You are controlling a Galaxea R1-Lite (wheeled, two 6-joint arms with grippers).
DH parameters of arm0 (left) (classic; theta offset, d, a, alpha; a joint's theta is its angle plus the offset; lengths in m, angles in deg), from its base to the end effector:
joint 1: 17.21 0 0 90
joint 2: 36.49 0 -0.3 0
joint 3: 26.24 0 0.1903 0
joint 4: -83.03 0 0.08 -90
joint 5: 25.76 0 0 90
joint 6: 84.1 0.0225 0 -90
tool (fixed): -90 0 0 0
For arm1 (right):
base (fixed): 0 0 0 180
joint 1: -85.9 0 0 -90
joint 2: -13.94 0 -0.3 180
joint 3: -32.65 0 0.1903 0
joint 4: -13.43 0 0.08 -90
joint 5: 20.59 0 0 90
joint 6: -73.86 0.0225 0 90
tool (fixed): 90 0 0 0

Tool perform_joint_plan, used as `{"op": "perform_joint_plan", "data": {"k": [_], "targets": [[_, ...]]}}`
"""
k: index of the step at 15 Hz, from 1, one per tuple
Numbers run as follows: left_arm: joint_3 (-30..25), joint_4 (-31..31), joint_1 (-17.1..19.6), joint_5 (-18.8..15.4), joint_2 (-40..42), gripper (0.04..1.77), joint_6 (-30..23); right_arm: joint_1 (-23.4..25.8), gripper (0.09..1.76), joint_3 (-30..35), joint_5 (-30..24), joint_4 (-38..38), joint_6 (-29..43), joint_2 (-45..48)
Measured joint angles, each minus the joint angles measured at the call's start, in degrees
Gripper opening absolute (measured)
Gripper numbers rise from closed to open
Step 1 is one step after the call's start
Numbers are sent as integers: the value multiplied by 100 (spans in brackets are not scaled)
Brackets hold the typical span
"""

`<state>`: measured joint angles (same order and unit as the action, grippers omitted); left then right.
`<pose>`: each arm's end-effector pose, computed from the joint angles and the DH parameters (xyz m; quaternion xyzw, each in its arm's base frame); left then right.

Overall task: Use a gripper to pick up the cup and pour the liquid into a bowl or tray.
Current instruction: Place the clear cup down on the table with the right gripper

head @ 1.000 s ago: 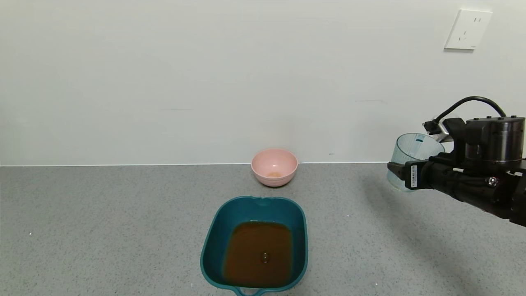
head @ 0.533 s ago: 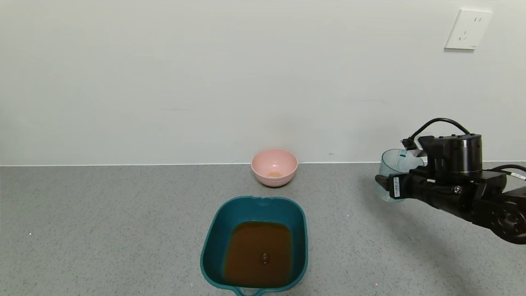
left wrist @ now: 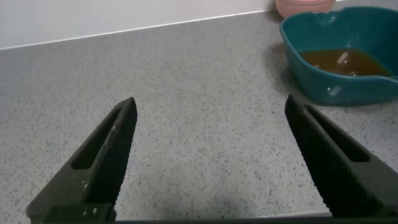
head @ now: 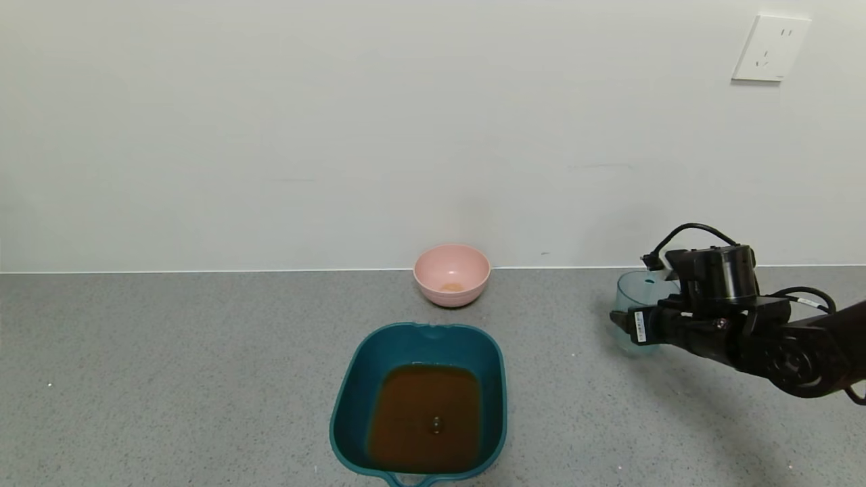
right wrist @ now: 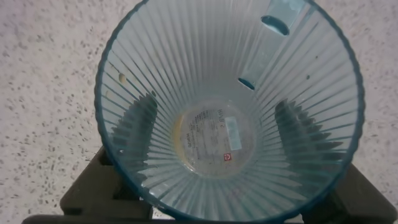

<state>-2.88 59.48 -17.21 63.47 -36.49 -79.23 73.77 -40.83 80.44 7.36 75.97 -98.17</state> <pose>-0.0228 -0.0003 0.0751 0.0425 0.0014 -0.0068 0.9991 0.3408 0.0688 0.1042 -0.0386 0.2747 0.0042 0.9607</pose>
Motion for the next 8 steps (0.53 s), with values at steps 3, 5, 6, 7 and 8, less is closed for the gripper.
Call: {"op": "perform_joint_plan", "data": {"k": [3, 5, 6, 7, 8], "targets": [[0, 0, 0, 0, 0, 172, 0, 4, 134, -26, 6, -2, 0, -171], [0, 0, 0, 0, 0, 172, 0, 6, 134, -39, 16, -2, 0, -236], [0, 0, 0, 0, 0, 172, 0, 9, 134, -39, 17, 0, -2, -263], [0, 0, 0, -2, 0, 172, 2, 10, 134, -44, 17, 0, -10, -284], [0, 0, 0, 0, 0, 172, 0, 10, 134, -44, 24, 0, -16, -305]]}}
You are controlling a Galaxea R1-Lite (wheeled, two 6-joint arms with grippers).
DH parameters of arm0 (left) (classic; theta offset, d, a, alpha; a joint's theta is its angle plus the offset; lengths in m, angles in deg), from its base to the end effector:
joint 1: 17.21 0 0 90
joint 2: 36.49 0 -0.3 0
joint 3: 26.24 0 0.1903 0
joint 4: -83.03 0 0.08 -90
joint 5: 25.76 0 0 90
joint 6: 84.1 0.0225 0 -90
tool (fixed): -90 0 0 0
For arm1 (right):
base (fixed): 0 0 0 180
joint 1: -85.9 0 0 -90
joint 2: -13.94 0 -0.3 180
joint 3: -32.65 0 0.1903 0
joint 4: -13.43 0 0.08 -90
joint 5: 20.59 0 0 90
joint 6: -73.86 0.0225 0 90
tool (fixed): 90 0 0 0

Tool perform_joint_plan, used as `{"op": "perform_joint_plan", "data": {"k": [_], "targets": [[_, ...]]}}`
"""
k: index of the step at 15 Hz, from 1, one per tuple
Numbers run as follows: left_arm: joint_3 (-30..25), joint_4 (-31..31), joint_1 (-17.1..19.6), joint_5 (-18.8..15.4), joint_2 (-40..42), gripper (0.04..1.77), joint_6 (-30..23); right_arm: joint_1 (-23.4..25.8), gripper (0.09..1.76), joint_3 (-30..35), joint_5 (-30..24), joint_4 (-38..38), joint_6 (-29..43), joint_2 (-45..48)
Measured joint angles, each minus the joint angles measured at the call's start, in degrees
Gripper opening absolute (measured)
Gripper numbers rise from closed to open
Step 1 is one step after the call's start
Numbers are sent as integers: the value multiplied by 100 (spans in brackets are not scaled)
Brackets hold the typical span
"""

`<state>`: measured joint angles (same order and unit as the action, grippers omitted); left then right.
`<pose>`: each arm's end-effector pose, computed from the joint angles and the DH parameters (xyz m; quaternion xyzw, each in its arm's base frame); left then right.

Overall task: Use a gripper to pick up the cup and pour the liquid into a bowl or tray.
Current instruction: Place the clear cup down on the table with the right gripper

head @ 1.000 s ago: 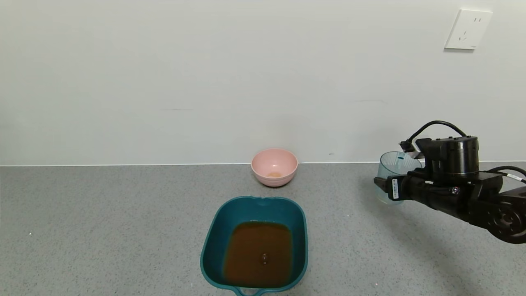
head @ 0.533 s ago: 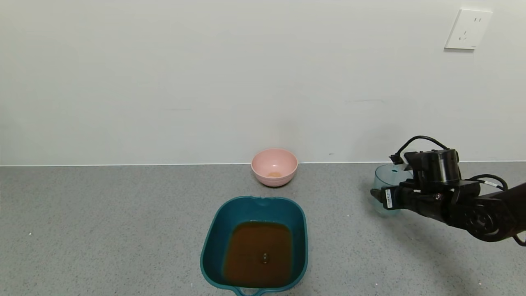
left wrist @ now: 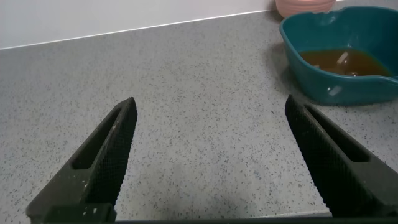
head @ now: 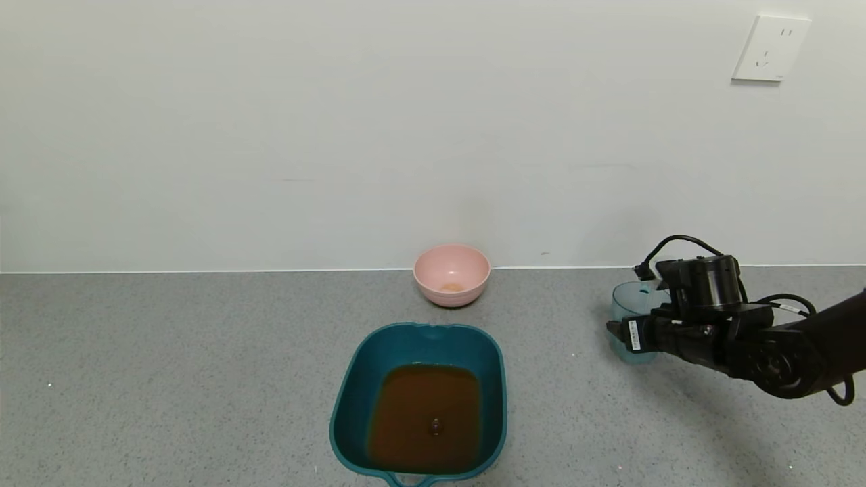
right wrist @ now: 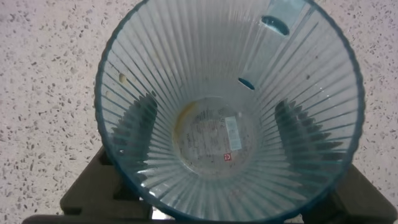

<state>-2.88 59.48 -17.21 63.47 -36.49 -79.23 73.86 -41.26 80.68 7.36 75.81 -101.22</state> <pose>-0.0228 -0.0003 0.0751 0.0425 0.0014 -0.0068 0.9991 0.3472 0.0696 0.0873 -0.0448 0.2960 0.0014 0.9541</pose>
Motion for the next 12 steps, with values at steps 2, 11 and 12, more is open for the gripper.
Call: {"op": "perform_joint_plan", "data": {"k": [2, 11, 12], "targets": [[0, 0, 0, 0, 0, 172, 0, 0, 134, -1, -5, -7, -2, -23], [0, 0, 0, 0, 0, 172, 0, -1, 158, 44, -16, -297, -2, -74], [0, 0, 0, -2, 0, 172, 0, 0, 159, 46, -18, -297, -2, -78]]}}
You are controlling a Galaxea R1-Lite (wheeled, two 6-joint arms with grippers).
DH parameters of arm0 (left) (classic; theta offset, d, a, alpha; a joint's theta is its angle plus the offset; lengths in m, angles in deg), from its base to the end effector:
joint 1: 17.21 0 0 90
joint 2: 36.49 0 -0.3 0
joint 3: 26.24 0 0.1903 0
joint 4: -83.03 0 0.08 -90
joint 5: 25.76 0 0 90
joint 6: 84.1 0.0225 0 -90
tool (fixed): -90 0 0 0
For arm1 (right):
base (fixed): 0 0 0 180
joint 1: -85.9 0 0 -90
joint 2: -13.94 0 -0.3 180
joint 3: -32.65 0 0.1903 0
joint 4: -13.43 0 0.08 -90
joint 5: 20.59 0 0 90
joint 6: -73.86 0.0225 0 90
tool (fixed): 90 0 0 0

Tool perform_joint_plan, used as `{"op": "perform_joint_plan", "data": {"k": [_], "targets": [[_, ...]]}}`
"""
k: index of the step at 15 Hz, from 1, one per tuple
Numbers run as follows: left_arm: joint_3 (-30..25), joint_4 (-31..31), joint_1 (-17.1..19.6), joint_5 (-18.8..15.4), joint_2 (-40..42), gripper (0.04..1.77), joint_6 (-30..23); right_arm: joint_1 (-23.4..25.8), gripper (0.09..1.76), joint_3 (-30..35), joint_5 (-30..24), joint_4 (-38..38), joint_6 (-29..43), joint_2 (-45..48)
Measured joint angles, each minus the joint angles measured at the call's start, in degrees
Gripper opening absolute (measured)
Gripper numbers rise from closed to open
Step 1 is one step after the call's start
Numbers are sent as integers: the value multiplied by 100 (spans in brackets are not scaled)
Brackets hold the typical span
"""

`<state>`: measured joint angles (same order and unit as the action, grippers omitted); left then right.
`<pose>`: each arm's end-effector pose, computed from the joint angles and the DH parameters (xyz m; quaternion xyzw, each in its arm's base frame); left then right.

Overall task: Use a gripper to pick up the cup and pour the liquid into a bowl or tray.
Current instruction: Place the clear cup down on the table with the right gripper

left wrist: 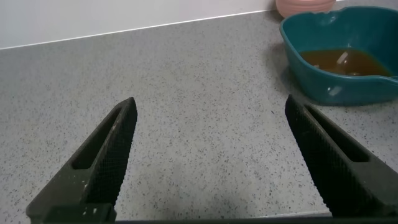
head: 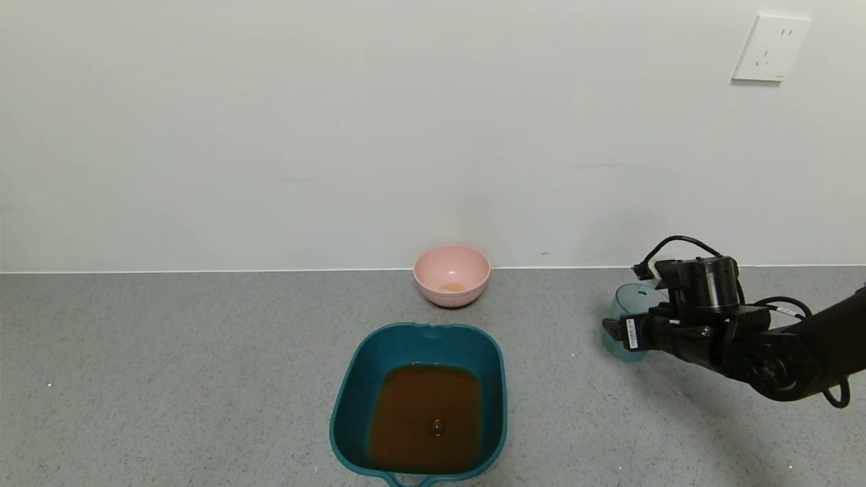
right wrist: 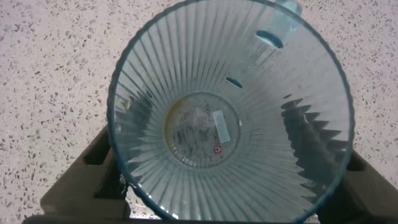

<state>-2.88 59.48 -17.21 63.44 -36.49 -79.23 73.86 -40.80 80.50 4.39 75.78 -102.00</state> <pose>-0.0228 -0.0003 0.0751 0.0425 0.0014 -0.0070 0.9991 0.3498 0.0702 0.0850 -0.0416 0.2820 0.0032 0.9585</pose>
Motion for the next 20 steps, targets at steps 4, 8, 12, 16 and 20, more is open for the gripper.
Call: {"op": "perform_joint_plan", "data": {"k": [4, 8, 12, 16, 20], "targets": [[0, 0, 0, 2, 0, 172, 0, 0, 164, 6, 0, 0, 0, 2], [0, 0, 0, 0, 0, 172, 0, 5, 167, 13, -9, 98, 11, 122], [0, 0, 0, 2, 0, 172, -2, 16, 168, 33, -9, 293, 0, 416], [0, 0, 0, 2, 0, 172, 0, 35, 169, 77, -6, 675, 13, 844], [0, -2, 0, 2, 0, 172, 0, 21, 170, 328, 11, 747, 0, 1200]]}}
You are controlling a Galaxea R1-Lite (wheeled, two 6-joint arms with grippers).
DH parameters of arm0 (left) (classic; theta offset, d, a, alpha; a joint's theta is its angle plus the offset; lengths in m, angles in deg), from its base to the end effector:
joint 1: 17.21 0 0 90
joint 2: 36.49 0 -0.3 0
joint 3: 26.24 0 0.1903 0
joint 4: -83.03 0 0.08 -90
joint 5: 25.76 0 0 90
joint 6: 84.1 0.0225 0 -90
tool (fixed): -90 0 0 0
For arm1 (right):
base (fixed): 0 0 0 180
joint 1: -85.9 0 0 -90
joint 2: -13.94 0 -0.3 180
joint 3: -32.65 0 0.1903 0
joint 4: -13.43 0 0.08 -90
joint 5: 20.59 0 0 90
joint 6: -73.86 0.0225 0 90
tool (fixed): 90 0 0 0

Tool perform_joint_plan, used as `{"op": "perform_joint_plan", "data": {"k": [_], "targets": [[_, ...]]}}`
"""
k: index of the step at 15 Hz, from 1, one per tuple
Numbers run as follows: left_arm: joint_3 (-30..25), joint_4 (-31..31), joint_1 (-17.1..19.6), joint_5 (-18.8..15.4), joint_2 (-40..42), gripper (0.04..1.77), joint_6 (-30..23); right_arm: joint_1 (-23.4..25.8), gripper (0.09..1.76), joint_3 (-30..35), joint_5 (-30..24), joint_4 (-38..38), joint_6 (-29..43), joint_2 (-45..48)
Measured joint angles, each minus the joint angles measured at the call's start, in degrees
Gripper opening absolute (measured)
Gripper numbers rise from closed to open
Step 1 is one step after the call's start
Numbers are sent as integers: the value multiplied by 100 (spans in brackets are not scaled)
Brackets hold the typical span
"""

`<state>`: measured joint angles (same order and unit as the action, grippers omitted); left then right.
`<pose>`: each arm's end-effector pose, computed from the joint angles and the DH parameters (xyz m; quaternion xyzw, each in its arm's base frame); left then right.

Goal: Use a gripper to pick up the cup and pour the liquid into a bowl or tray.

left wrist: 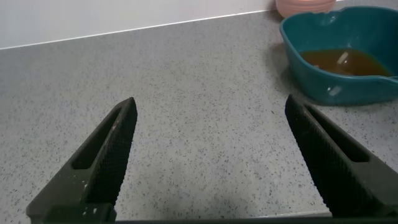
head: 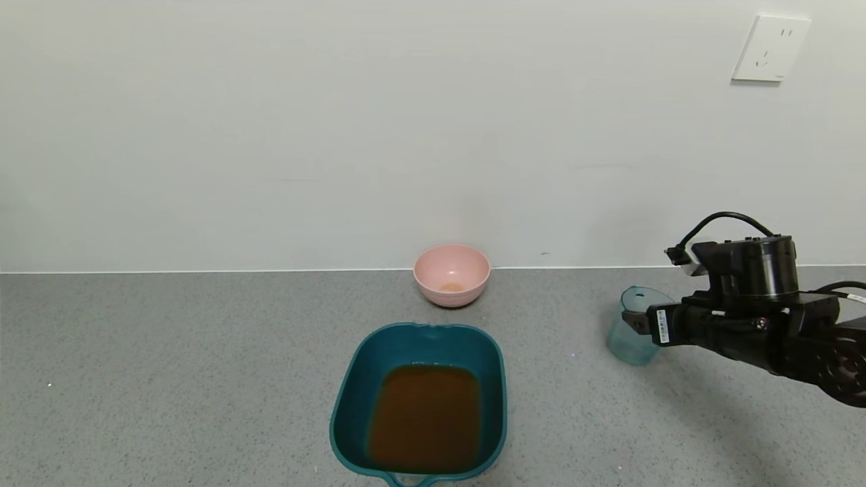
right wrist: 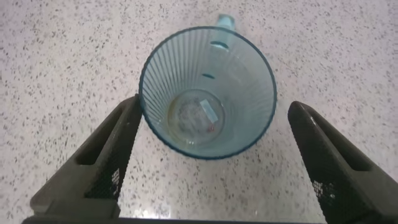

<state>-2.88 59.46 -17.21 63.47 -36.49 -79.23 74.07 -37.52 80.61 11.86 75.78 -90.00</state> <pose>-0.0228 -0.0003 0.0751 0.0425 0.0015 -0.0068 0.9991 0.3110 0.0607 0.1310 -0.0393 0.2718 0.0007 0.9616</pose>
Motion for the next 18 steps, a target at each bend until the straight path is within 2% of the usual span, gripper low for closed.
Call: {"op": "perform_joint_plan", "data": {"k": [5, 9, 13, 18], "targets": [[0, 2, 0, 0, 0, 172, 2, -96, 170, 282, 22, 499, 41, 636], [0, 2, 0, 0, 0, 172, -2, -112, 170, 855, 40, 529, 107, 1331], [0, 2, 0, -2, 0, 172, 0, -99, 170, 1425, 372, 533, 113, 1981], [0, 2, 0, 0, 0, 172, 0, -66, 170, 2216, 449, 535, 113, 2953]]}}
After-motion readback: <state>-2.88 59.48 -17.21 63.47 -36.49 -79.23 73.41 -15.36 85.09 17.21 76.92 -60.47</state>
